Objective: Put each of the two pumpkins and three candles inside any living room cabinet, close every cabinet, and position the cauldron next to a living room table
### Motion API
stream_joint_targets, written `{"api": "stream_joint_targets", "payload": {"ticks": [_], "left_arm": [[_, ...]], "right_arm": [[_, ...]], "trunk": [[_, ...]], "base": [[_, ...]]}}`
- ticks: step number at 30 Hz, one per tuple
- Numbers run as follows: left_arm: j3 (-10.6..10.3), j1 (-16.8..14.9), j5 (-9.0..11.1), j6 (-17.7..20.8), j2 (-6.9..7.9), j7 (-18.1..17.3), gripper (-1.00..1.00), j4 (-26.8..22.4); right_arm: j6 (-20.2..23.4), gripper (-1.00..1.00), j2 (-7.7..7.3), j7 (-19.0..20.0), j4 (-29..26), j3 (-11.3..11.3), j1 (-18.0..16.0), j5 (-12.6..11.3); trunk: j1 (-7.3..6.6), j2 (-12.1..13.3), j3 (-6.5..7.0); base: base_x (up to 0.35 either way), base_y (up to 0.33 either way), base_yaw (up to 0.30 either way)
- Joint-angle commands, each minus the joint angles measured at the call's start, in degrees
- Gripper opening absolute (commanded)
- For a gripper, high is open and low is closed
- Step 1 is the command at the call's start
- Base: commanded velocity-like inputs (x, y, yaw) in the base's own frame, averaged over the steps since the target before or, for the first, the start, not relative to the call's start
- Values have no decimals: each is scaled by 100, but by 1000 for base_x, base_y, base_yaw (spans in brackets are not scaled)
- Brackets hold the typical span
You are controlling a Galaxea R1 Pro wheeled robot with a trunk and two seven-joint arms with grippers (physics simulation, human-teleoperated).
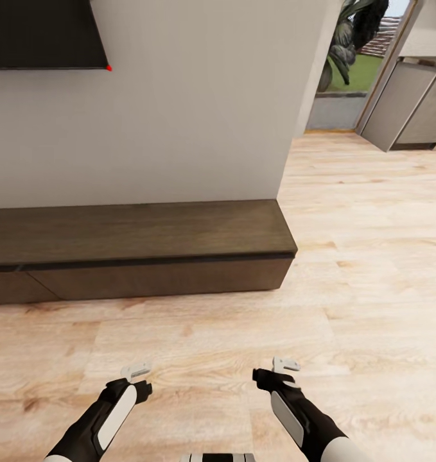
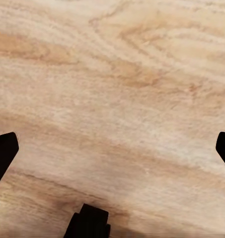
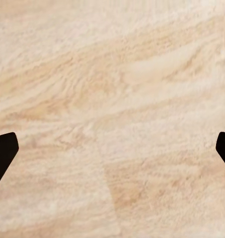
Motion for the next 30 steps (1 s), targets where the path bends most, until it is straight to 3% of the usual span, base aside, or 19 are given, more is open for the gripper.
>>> {"api": "stream_joint_targets", "payload": {"ticks": [1, 11, 30], "left_arm": [[-29, -3, 60, -1, 8, 58, 100, 12], [-19, -3, 58, -23, 22, 49, 100, 46], [-18, -3, 41, -138, 25, 49, 100, 47]], "right_arm": [[-3, 100, -5, -48, 1, 32, -3, -39], [-58, 100, 2, -55, 36, 33, -1, -45], [-389, 100, 17, -56, 341, 39, -2, -31]], "trunk": [[-23, 40, 14], [-243, 441, 194], [-660, 1203, 535]], "base": [[0, 0, 0], [0, 0, 34], [0, 0, 270]]}}
